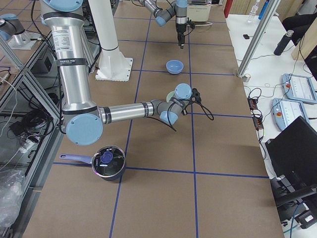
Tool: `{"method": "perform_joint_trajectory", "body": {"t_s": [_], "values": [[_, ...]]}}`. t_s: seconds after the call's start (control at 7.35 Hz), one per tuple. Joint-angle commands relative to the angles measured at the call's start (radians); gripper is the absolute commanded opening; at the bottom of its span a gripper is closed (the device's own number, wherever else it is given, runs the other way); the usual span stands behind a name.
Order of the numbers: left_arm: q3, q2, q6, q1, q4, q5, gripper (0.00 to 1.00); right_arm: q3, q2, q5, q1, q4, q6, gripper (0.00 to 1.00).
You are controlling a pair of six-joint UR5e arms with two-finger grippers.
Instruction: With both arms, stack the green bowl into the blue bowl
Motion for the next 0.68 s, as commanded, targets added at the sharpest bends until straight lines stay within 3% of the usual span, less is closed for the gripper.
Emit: {"method": "perform_joint_trajectory", "body": {"t_s": [0.0,0.27,0.54], "values": [[-0.015,0.054,0.099,-0.039,0.000,-0.027,0.87,0.008,0.078,-0.004,-0.002,-0.055,0.052,0.15],[-0.046,0.154,0.284,-0.135,0.000,-0.114,0.93,0.014,0.187,-0.031,-0.032,-0.147,0.127,0.15],[-0.052,0.244,0.462,-0.219,0.000,-0.148,0.96,0.031,0.271,-0.148,-0.134,-0.221,0.219,0.15]]}}
